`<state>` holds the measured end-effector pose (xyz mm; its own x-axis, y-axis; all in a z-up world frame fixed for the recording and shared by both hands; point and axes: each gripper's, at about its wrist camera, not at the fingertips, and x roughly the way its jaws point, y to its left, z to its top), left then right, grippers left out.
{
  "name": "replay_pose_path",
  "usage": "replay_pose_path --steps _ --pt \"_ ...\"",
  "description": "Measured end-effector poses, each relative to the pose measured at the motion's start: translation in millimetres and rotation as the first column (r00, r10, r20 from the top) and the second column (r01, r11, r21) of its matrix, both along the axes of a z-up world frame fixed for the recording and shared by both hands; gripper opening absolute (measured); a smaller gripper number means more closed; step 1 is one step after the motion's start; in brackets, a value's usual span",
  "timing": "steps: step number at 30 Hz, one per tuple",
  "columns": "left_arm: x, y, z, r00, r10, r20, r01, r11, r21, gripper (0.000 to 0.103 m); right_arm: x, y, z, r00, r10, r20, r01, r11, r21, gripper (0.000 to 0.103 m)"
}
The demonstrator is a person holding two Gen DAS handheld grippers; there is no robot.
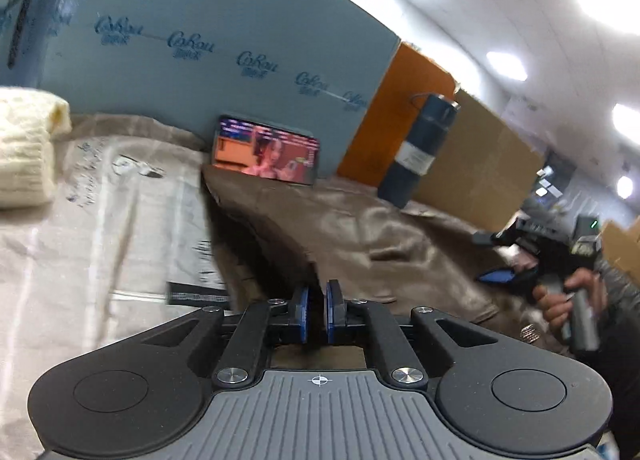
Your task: Fold clothes
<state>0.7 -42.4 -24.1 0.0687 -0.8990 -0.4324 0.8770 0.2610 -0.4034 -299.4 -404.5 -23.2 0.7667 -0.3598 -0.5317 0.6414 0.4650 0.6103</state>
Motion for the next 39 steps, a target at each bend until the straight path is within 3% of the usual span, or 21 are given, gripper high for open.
replay_pose_path --steps 3,6,11,14,18,22,24,26,27,29,30,36,39 --pt "2.2 2.1 -4.2 0.999 -0.002 -0.047 0.001 1.0 -0.005 0.007 8.5 -2.8 -4.9 1.0 -0.014 0.003 0.014 0.999 -0.038 0.08" --pt "4.8 0.0 -11.6 0.996 -0.004 -0.085 0.004 1.0 0.01 0.007 13.2 -5.9 -10.9 1.0 0.001 0.031 -0.001 1.0 -0.017 0.081" --pt "16.1 -4.2 -23.1 0.985 0.0 -0.17 0.004 1.0 0.019 0.007 18.7 5.5 -13.0 0.988 0.139 0.064 -0.139 0.99 0.004 0.079" --pt "25.3 -6.9 -25.7 0.974 0.016 -0.225 -0.014 1.0 0.01 0.011 22.9 15.5 -10.8 0.974 0.222 0.033 -0.222 0.975 -0.001 0.079" --pt "38.3 -11.5 -28.4 0.958 0.027 -0.284 -0.027 1.0 0.005 0.016 22.5 29.2 -5.1 0.93 0.367 0.007 -0.367 0.93 -0.018 0.079" --pt "47.7 -18.1 -32.8 0.941 0.025 -0.336 -0.028 1.0 -0.003 0.021 20.2 47.4 -4.4 0.913 0.407 -0.009 -0.407 0.913 -0.032 0.078" --pt "51.8 -19.0 -34.5 0.932 0.03 -0.361 -0.037 0.999 -0.013 0.021 20.5 53.3 -4.7 0.924 0.383 -0.02 -0.383 0.923 -0.04 0.072" --pt "54.8 -18.1 -35.6 0.927 0.039 -0.374 -0.052 0.998 -0.026 0.022 22.4 56.0 -6.9 0.937 0.347 -0.047 -0.349 0.936 -0.048 0.044" --pt "54.9 -17.3 -35.0 0.929 0.042 -0.369 -0.058 0.998 -0.032 0.022 22.7 57.6 -7.8 0.942 0.33 -0.066 -0.334 0.941 -0.058 0.037" --pt "52.9 -15.5 -31.7 0.94 0.047 -0.338 -0.065 0.997 -0.041 0.019 20.3 60.0 -9.1 0.948 0.303 -0.095 -0.311 0.946 -0.088 0.013" --pt "51.8 -14.6 -30.1 0.945 0.05 -0.323 -0.069 0.997 -0.046 0.007 18.6 58.7 -9.6 0.951 0.294 -0.093 -0.303 0.949 -0.092 0.008" --pt "30.8 0.3 -6.6 0.965 0.0 -0.263 -0.031 0.993 -0.116 0.004 -4.3 52.8 2.0 0.964 0.263 -0.031 -0.265 0.956 -0.129 0.004" --pt "12.9 9.7 1.4 0.969 -0.034 -0.244 0.006 0.993 -0.114 0.004 -15.1 50.4 10.0 0.964 0.263 -0.033 -0.265 0.955 -0.13 0.004"
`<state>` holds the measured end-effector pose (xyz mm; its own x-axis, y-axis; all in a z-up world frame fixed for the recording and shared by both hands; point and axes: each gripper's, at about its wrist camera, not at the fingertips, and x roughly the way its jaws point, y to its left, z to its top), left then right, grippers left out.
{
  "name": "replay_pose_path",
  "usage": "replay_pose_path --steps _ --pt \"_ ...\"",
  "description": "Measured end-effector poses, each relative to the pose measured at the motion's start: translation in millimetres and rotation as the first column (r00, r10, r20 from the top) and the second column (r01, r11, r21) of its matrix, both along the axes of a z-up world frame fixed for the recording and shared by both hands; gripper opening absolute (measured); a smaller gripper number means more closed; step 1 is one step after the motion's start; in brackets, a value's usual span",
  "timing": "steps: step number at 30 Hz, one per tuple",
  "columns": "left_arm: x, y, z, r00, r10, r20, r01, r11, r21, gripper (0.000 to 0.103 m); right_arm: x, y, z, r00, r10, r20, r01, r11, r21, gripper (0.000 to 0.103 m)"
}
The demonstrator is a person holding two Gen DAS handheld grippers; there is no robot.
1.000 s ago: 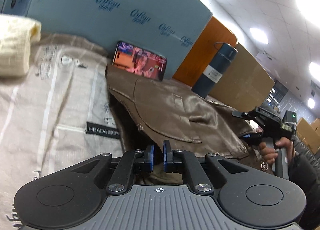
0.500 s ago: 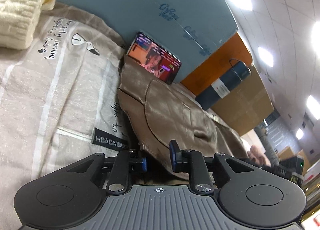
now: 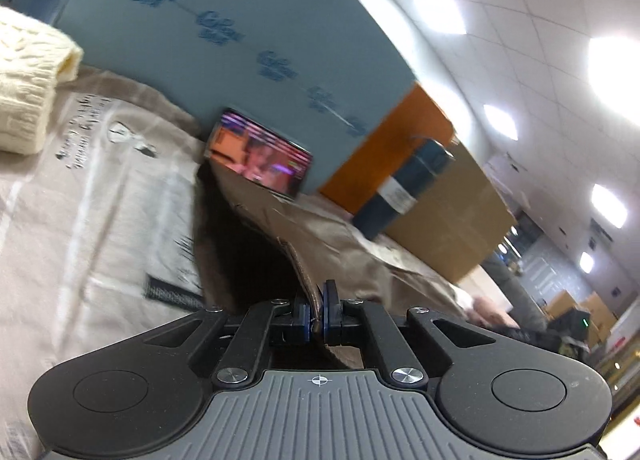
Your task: Fold clothes
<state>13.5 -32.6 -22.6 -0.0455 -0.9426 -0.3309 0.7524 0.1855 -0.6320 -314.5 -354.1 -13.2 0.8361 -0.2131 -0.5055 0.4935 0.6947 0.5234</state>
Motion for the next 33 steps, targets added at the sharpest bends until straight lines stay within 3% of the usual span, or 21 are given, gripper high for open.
replay_pose_path --steps 4,6,8,10,12,15,19,22,26,28,30,33 --pt "-13.9 4.2 -10.0 0.999 -0.008 0.045 0.003 0.995 0.102 0.004 -2.8 -0.9 -3.2 0.997 0.021 -0.072 -0.021 1.0 0.005 0.004" --pt "-14.6 2.1 -14.9 0.998 0.004 0.069 -0.015 0.987 0.158 0.007 -3.3 -1.9 -9.0 0.995 0.013 -0.103 -0.012 1.0 0.006 0.01" --pt "-15.5 1.5 -11.2 0.994 0.029 0.108 -0.047 0.984 0.17 0.017 -8.2 -5.1 -11.3 0.995 -0.016 -0.094 0.017 1.0 0.004 0.034" --pt "-17.9 4.3 -0.9 0.984 0.053 0.17 -0.077 0.987 0.14 0.048 -15.4 -8.2 -7.8 0.996 -0.059 -0.065 0.058 0.998 -0.018 0.041" --pt "-22.0 6.6 10.8 0.963 0.068 0.26 -0.095 0.991 0.094 0.062 -21.1 -11.7 -1.7 0.994 -0.1 -0.052 0.098 0.994 -0.04 0.041" --pt "-22.8 0.4 22.1 0.937 0.068 0.342 -0.094 0.994 0.06 0.062 -27.5 -18.2 7.5 0.992 -0.124 -0.01 0.123 0.991 -0.057 0.041" --pt "-17.7 -23.5 18.0 0.933 0.028 0.358 -0.084 0.986 0.141 0.062 -29.1 -27.3 9.4 0.991 -0.123 0.058 0.127 0.99 -0.06 0.049" --pt "-21.0 -33.0 6.9 0.928 -0.025 0.373 -0.054 0.978 0.201 0.062 -19.4 -40.6 1.0 0.988 -0.15 0.029 0.152 0.985 -0.084 0.051" --pt "-30.0 -33.4 -2.7 0.895 -0.101 0.434 -0.02 0.964 0.265 0.062 -11.5 -61.7 -17.4 0.979 -0.199 -0.034 0.197 0.979 -0.055 0.051" --pt "-31.9 -31.3 -1.5 0.886 -0.106 0.451 -0.016 0.966 0.26 0.063 -9.7 -67.6 -26.0 0.978 -0.203 -0.047 0.201 0.979 -0.038 0.051" --pt "-32.7 -24.8 1.7 0.883 -0.1 0.459 -0.011 0.972 0.234 0.073 -10.5 -65.4 -25.5 0.978 -0.2 -0.049 0.198 0.979 -0.052 0.053" --pt "-41.3 -6.9 10.3 0.868 -0.091 0.489 0.013 0.987 0.161 0.081 -18.6 -47.3 -10.3 0.98 -0.193 -0.035 0.187 0.973 -0.135 0.069"
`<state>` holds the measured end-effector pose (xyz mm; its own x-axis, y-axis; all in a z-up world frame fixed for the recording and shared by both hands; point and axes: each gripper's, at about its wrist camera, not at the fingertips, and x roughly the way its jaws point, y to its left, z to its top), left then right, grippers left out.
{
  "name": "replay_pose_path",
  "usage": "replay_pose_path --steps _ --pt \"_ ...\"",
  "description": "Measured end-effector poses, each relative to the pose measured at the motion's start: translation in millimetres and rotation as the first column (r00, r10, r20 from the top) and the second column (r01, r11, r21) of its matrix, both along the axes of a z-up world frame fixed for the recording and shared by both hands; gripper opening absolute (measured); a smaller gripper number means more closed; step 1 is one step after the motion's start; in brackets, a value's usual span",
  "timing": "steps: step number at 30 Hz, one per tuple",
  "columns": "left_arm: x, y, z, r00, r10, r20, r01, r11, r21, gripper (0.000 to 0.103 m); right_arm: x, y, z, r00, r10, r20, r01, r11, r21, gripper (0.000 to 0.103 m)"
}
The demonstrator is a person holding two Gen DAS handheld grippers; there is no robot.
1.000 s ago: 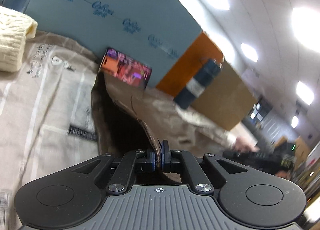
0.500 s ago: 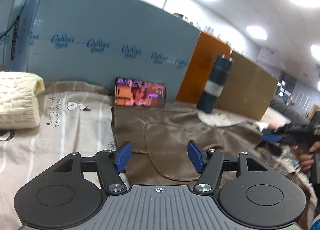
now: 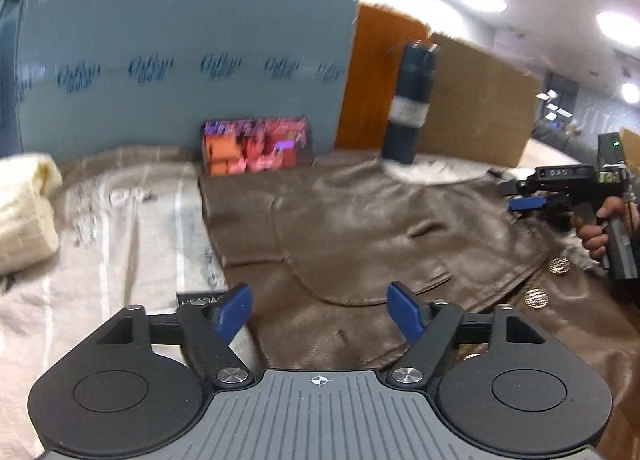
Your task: Fold clothes
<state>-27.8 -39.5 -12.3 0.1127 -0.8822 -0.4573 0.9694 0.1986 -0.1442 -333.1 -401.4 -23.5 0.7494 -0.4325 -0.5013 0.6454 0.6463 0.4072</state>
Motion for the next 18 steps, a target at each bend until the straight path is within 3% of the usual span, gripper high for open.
replay_pose_path --steps 3,7,9,13,18 --pt "-12.6 20.5 8.3 0.999 -0.021 0.04 0.023 0.998 -0.058 0.096 -12.4 33.5 18.9 0.999 0.045 -0.012 -0.046 0.986 -0.162 0.085" --pt "-34.8 41.8 16.1 0.991 -0.04 0.125 0.047 0.997 -0.057 0.099 -32.9 90.5 33.3 0.989 0.129 -0.078 -0.149 0.912 -0.381 0.103" --pt "-47.6 52.9 17.9 0.983 -0.089 0.161 0.1 0.993 -0.061 0.099 -43.1 116.5 33.9 0.976 0.181 -0.119 -0.215 0.871 -0.442 0.103" --pt "-73.0 70.2 19.6 0.958 -0.197 0.209 0.213 0.975 -0.058 0.1 -64.8 157.9 26.3 0.931 0.324 -0.17 -0.366 0.822 -0.437 0.103" --pt "-104.0 74.3 11.8 0.913 -0.31 0.266 0.316 0.948 0.021 0.1 -84.5 207.1 14.3 0.821 0.524 -0.228 -0.569 0.719 -0.399 0.103"
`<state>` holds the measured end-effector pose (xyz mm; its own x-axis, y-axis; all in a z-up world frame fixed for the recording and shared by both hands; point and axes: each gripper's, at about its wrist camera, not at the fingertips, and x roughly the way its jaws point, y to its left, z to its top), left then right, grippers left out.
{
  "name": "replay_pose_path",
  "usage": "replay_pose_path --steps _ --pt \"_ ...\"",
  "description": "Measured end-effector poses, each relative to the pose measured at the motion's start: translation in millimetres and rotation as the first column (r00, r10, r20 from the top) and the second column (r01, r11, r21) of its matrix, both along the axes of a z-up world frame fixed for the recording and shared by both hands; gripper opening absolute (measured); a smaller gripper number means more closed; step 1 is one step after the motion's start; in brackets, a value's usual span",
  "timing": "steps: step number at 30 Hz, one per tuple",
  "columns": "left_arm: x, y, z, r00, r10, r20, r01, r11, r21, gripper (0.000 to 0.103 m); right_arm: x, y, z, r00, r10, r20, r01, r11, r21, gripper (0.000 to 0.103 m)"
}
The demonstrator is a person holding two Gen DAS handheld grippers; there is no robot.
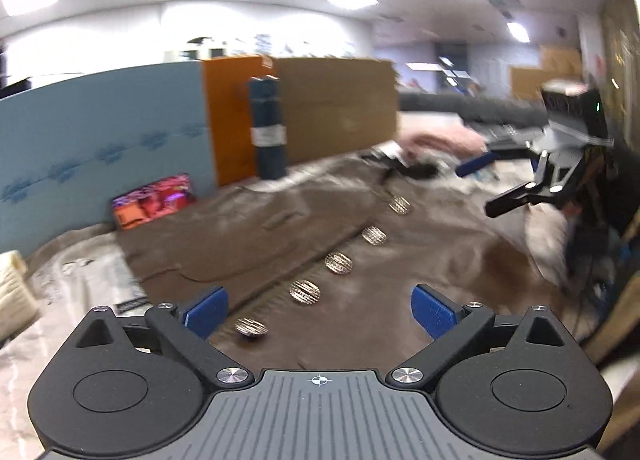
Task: Fold clothes
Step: 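Grasp the jacket hem with the right gripper while the left gripper grasps the button placket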
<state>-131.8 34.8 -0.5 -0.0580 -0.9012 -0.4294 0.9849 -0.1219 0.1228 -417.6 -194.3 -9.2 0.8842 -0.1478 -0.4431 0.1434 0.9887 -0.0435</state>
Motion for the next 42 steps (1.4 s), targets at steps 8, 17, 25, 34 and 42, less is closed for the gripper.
replay_pose_path --steps 8,17,25,34,42 --pt "-18.6 -21.7 -25.7 0.988 0.022 0.15 -0.046 0.987 0.152 0.101 -7.6 59.1 -11.0 0.959 0.279 -0.058 -0.282 0.957 -0.059 0.103" --pt "-1.0 -17.1 -26.4 0.997 0.065 0.034 -0.068 0.99 0.124 0.102 22.3 104.0 -30.9 0.901 0.374 -0.219 -0.423 0.867 -0.264 0.099" --pt "32.1 22.9 -0.7 0.957 -0.135 -0.257 0.104 0.986 -0.13 0.102 27.9 97.8 -16.5 0.884 0.438 -0.165 -0.465 0.86 -0.209 0.019" --pt "28.1 28.5 -3.2 0.924 -0.277 -0.264 0.253 0.96 -0.12 0.102 26.3 65.3 6.6 0.921 0.389 0.024 -0.381 0.913 -0.145 0.01" --pt "23.3 3.6 -19.4 0.963 -0.232 -0.135 0.228 0.973 -0.046 0.02 22.8 52.0 12.6 0.908 0.412 0.078 -0.406 0.91 -0.08 0.011"
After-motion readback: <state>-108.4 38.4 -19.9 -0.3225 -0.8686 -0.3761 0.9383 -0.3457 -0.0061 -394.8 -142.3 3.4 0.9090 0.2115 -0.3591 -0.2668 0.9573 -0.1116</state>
